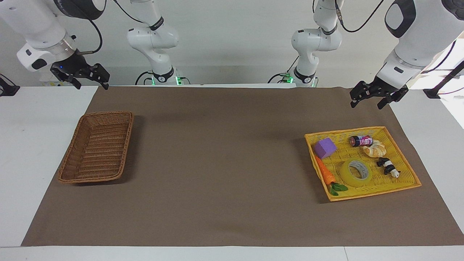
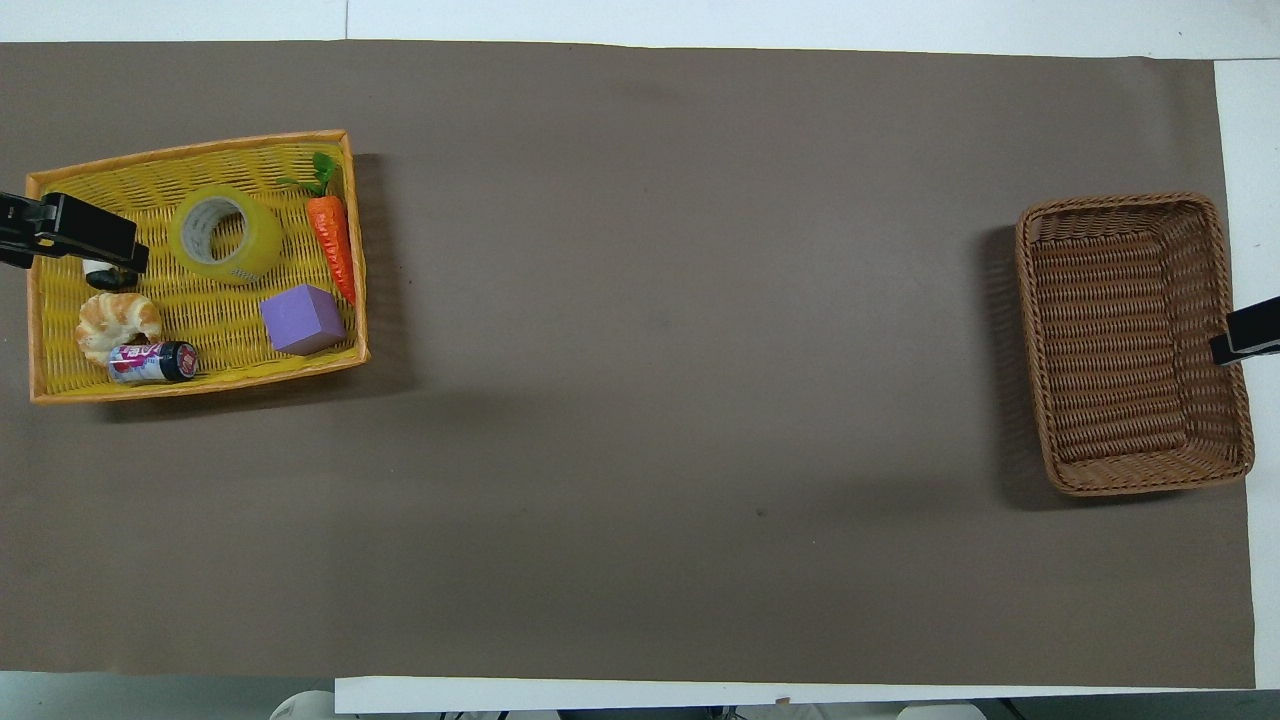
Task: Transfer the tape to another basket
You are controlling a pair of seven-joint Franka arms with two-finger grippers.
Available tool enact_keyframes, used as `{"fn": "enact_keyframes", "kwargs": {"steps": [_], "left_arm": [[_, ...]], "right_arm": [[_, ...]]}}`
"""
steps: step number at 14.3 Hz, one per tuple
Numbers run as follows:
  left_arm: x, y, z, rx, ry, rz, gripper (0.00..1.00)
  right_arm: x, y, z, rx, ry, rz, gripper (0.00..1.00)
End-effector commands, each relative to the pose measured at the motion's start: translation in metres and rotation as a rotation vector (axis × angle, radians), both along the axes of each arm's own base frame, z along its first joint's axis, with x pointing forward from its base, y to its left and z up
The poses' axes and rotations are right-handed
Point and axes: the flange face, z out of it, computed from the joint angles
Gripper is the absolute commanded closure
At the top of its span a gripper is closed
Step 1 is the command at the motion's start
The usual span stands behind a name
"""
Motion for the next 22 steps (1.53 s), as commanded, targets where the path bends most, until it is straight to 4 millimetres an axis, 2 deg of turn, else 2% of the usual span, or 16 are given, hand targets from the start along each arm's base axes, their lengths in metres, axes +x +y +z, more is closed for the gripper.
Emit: {"fn": "enact_keyframes", "kwargs": {"steps": [1, 4, 5, 6, 7, 8, 9, 10, 12, 15, 17, 22], "left_arm": [[-0.007, 0.003, 0.002, 0.012, -0.005, 0.002, 0.00], [-0.006, 0.007, 0.000, 0.033, -0.007, 0.010, 0.00], [-0.001, 0.014, 0.002, 0.038, -0.041, 0.014, 0.00], [0.006, 0.037, -0.003, 0.035, -0.076, 0.056, 0.00], [0.013, 0.050, -0.010, 0.029, -0.107, 0.082, 0.00], [0.020, 0.056, -0.020, 0.028, -0.134, 0.090, 0.00], [0.031, 0.074, -0.046, 0.029, -0.149, 0.121, 0.00], [0.037, 0.082, -0.065, 0.030, -0.154, 0.131, 0.00], [0.056, 0.092, -0.125, 0.033, -0.141, 0.099, 0.00], [0.060, 0.105, -0.196, 0.035, -0.153, 0.098, 0.02], [0.065, 0.104, -0.228, 0.036, -0.154, 0.097, 0.03], [0.085, 0.106, -0.275, 0.038, -0.183, 0.097, 0.04]], "right_arm": [[-0.006, -0.001, 0.000, 0.021, -0.016, 0.012, 0.00], [-0.006, 0.000, 0.000, 0.023, -0.017, 0.012, 0.00], [-0.006, -0.001, 0.000, 0.021, -0.016, 0.012, 0.00], [-0.005, -0.001, -0.001, 0.021, -0.015, 0.012, 0.00], [-0.006, -0.001, 0.000, 0.021, -0.016, 0.012, 0.00], [-0.005, 0.000, -0.001, 0.023, -0.015, 0.012, 0.00], [-0.006, -0.001, 0.000, 0.021, -0.016, 0.012, 0.00], [-0.005, -0.001, -0.001, 0.021, -0.015, 0.012, 0.00], [-0.005, -0.001, -0.001, 0.021, -0.015, 0.012, 0.00], [-0.006, -0.001, 0.000, 0.021, -0.017, 0.014, 0.00], [-0.006, 0.000, 0.000, 0.023, -0.017, 0.012, 0.00], [-0.006, -0.001, 0.000, 0.021, -0.016, 0.012, 0.00]]}}
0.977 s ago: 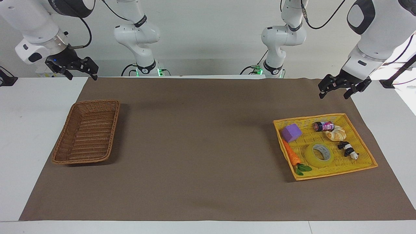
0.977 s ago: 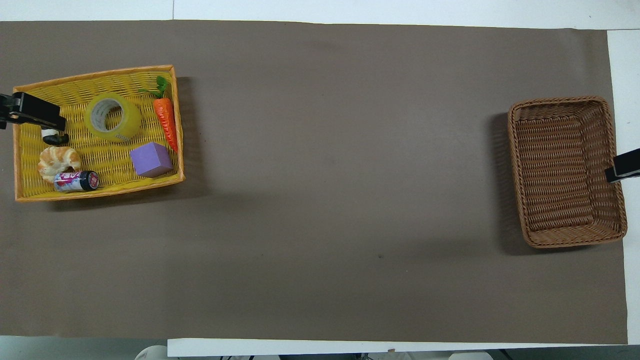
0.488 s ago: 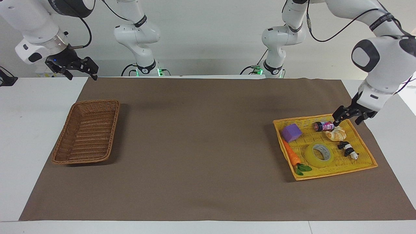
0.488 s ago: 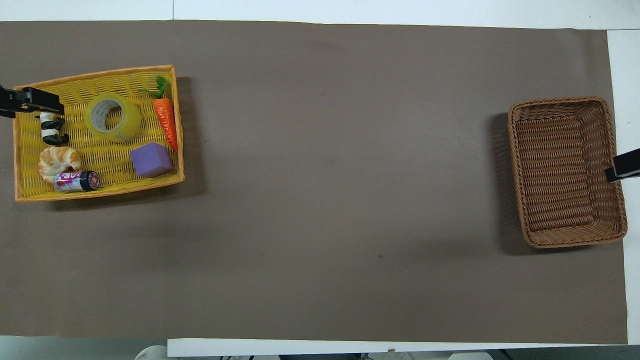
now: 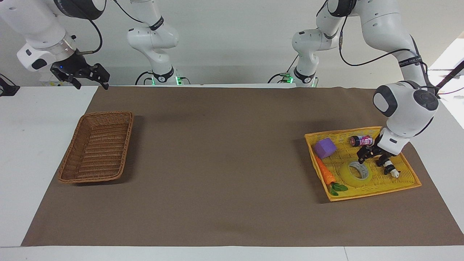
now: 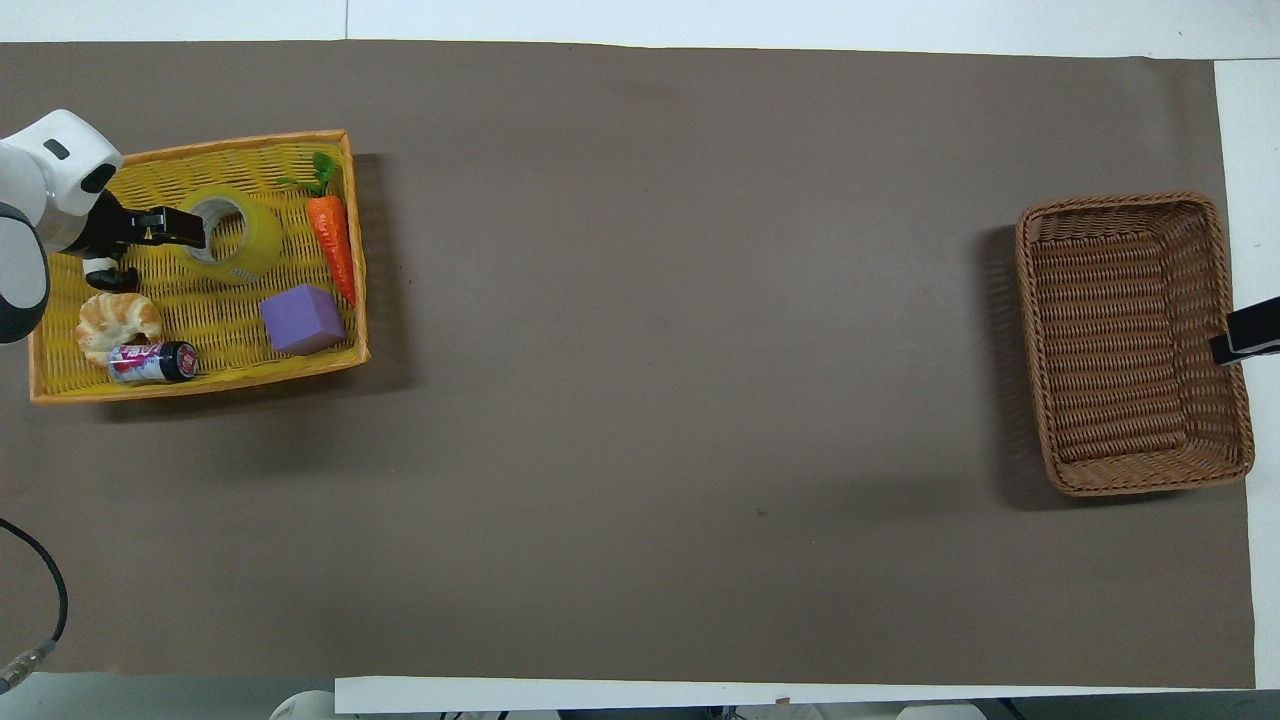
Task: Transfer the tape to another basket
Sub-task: 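Lower the left gripper onto the yellow tape roll in the yellow basket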
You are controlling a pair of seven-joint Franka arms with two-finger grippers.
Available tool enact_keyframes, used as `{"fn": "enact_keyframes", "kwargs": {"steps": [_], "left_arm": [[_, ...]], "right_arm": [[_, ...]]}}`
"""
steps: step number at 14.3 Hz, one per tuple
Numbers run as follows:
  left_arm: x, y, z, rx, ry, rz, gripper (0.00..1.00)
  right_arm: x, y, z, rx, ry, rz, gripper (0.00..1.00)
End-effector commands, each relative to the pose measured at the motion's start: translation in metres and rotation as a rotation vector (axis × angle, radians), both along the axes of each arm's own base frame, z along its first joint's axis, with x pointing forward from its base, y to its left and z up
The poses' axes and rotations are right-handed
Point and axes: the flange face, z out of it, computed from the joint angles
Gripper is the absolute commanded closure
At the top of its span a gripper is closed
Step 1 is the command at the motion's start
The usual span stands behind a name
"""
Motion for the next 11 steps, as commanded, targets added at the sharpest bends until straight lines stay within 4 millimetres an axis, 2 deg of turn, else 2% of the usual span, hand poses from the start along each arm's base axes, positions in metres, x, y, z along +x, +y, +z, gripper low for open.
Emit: {"fn": "enact_keyframes", "kwargs": {"steps": [1, 4, 6, 9, 10, 11], "left_arm": [[0.009, 0.003, -0.022, 0.008, -0.026, -0.017, 0.05], [0.010, 0.006, -0.030, 0.008, -0.024, -0.014, 0.10], [0.012, 0.005, -0.049, 0.009, -0.032, -0.021, 0.12], [0.007, 0.002, -0.063, 0.007, -0.021, -0.022, 0.14], [0.004, 0.001, -0.066, 0.008, -0.026, -0.025, 0.17], [0.000, 0.002, -0.070, 0.007, -0.020, -0.022, 0.27]], "right_arm": [[-0.005, -0.001, -0.001, 0.021, -0.015, 0.012, 0.00], [-0.006, -0.001, 0.000, 0.021, -0.017, 0.012, 0.00], [-0.006, -0.001, 0.000, 0.021, -0.017, 0.012, 0.00], [-0.005, -0.001, -0.001, 0.021, -0.015, 0.012, 0.00], [-0.006, -0.001, 0.000, 0.021, -0.016, 0.012, 0.00], [-0.006, -0.001, 0.000, 0.021, -0.017, 0.012, 0.00]]}}
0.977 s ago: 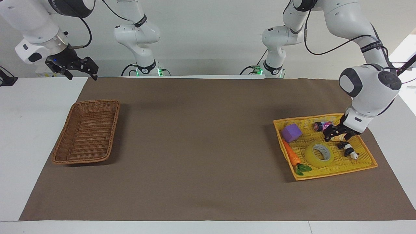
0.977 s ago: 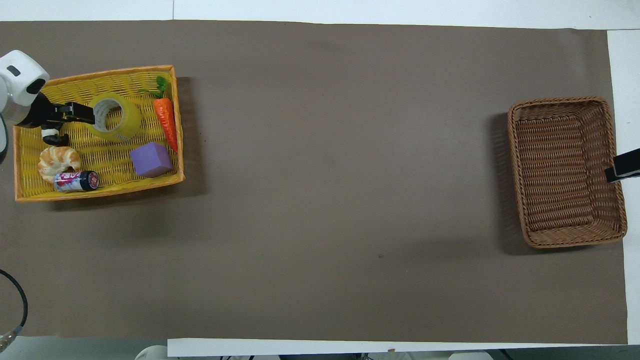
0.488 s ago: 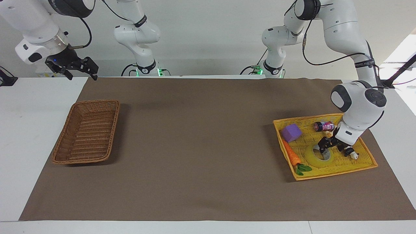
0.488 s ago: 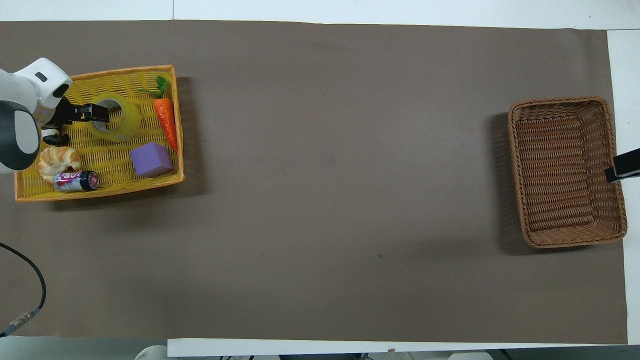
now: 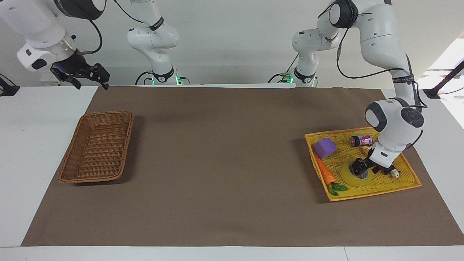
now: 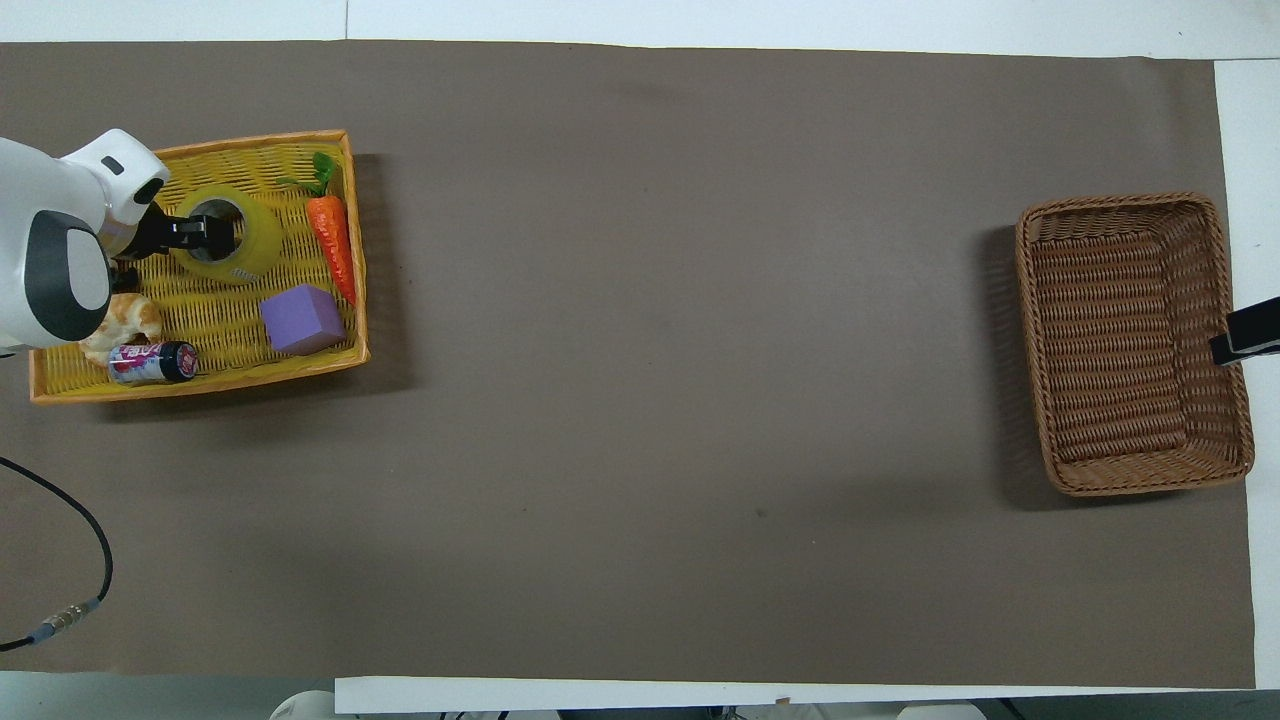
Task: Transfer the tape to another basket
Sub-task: 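Close the left gripper on the tape roll and lift it, then carry the tape with the left gripper while the right gripper approaches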
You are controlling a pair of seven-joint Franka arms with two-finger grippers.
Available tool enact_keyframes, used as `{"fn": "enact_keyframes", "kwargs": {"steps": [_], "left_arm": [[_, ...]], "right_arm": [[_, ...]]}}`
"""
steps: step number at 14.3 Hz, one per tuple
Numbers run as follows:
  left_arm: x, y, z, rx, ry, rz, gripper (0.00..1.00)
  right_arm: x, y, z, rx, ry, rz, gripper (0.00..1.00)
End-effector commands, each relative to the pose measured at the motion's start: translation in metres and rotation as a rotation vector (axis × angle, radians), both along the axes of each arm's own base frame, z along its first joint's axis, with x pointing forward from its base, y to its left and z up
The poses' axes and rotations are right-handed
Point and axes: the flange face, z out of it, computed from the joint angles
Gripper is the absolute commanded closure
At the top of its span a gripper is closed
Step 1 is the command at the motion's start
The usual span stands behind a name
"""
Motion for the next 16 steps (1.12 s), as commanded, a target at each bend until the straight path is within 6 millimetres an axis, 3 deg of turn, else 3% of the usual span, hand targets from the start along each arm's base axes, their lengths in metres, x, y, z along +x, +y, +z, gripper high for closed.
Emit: {"fn": "enact_keyframes", "kwargs": {"steps": [1, 2, 3, 6, 9, 11, 13, 16], "left_arm": [[-0.011, 0.002, -0.009, 0.005, 0.004, -0.014, 0.51], [-0.012, 0.000, -0.009, 0.003, 0.013, -0.016, 0.83], [-0.012, -0.002, -0.008, 0.002, 0.020, -0.017, 1.00], [-0.001, -0.009, 0.012, -0.001, 0.050, -0.027, 1.00], [0.024, -0.020, 0.080, -0.050, 0.080, -0.014, 1.00], [0.025, -0.061, 0.133, -0.145, 0.074, -0.010, 1.00], [0.010, -0.121, 0.174, -0.181, 0.063, 0.066, 1.00], [-0.028, -0.269, 0.185, -0.282, 0.113, 0.152, 0.91]], "right_arm": [[-0.006, -0.001, 0.000, 0.021, -0.017, 0.012, 0.00], [-0.006, -0.001, 0.000, 0.021, -0.017, 0.012, 0.00], [-0.006, -0.001, 0.000, 0.021, -0.017, 0.012, 0.00], [-0.006, -0.001, 0.000, 0.021, -0.017, 0.012, 0.00], [-0.006, -0.001, 0.000, 0.021, -0.017, 0.012, 0.00], [-0.006, -0.001, 0.000, 0.021, -0.017, 0.012, 0.00], [-0.006, -0.001, 0.000, 0.021, -0.017, 0.012, 0.00], [-0.006, -0.001, 0.000, 0.021, -0.017, 0.012, 0.00]]}}
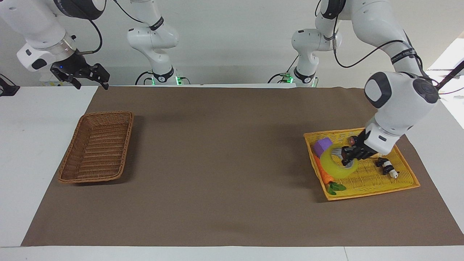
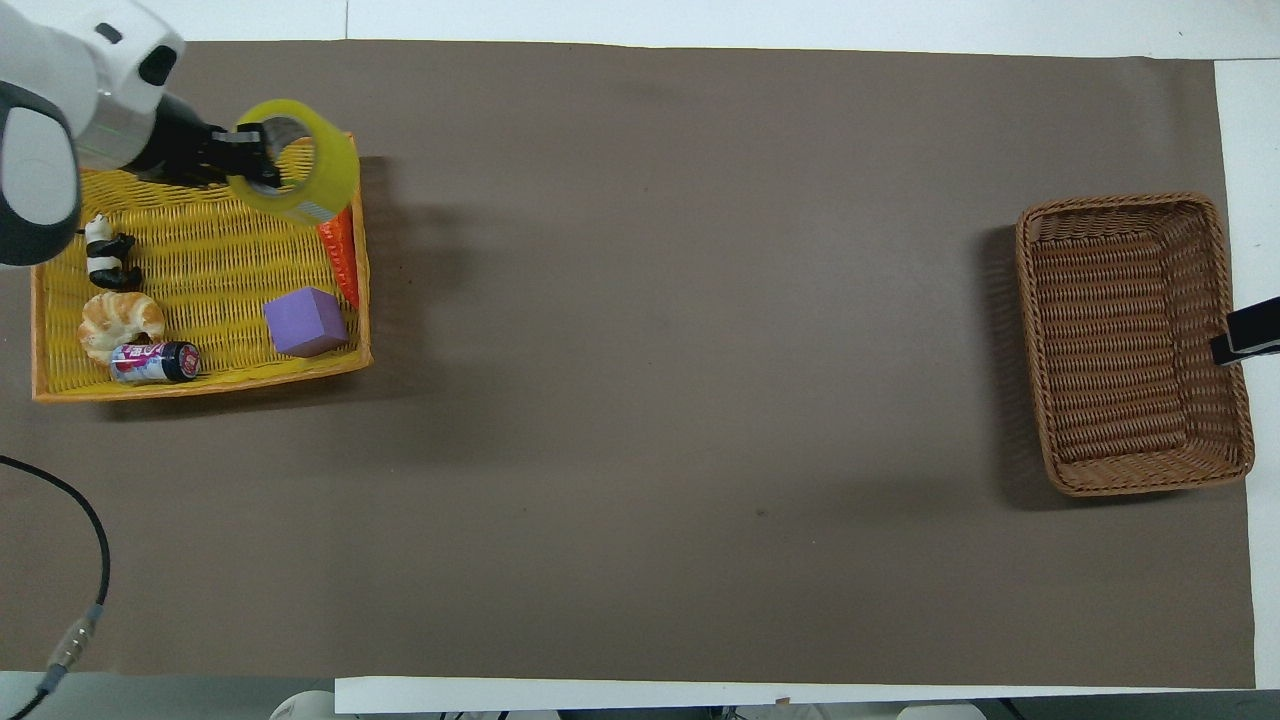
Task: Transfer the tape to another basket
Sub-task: 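Carry the tape with the left gripper while the right gripper approaches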
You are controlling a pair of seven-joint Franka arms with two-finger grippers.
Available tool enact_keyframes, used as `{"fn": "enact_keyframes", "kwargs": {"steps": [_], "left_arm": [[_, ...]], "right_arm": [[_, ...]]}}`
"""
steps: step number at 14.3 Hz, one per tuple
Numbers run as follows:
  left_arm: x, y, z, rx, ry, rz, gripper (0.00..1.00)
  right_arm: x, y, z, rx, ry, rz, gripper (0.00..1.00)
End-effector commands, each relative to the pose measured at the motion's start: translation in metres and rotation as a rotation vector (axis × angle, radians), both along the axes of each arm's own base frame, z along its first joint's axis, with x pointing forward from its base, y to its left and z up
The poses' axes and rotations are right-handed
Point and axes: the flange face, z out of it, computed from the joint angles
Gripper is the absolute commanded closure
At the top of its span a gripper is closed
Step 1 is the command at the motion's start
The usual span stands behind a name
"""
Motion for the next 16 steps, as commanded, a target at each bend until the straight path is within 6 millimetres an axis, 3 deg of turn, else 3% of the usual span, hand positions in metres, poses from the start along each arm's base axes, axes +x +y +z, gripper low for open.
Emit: {"fn": "enact_keyframes", "kwargs": {"steps": [1, 3, 4, 6, 8, 9, 16], "left_arm": [[-0.052, -0.131, 0.007, -0.059, 0.067, 0.040, 0.97], [-0.098, -0.205, 0.010, -0.061, 0.068, -0.034, 1.00], [-0.116, -0.232, 0.013, -0.068, 0.065, -0.065, 1.00], [-0.139, -0.271, 0.022, -0.108, 0.039, -0.037, 1.00], [-0.157, -0.298, 0.027, -0.136, 0.014, -0.040, 1.00], [-0.163, -0.305, 0.028, -0.139, 0.011, -0.054, 1.00], [-0.159, -0.298, 0.025, -0.130, 0.018, -0.048, 1.00]], "right_arm": [[-0.006, -0.001, 0.000, 0.021, -0.017, 0.012, 0.00], [-0.005, -0.001, -0.001, 0.021, -0.015, 0.012, 0.00], [-0.006, -0.001, 0.000, 0.021, -0.016, 0.012, 0.00], [-0.006, 0.000, 0.000, 0.023, -0.017, 0.012, 0.00], [-0.006, -0.001, 0.000, 0.021, -0.017, 0.012, 0.00], [-0.005, -0.001, -0.001, 0.021, -0.015, 0.012, 0.00], [-0.008, 0.008, -0.006, 0.046, 0.004, 0.032, 0.00]]}}
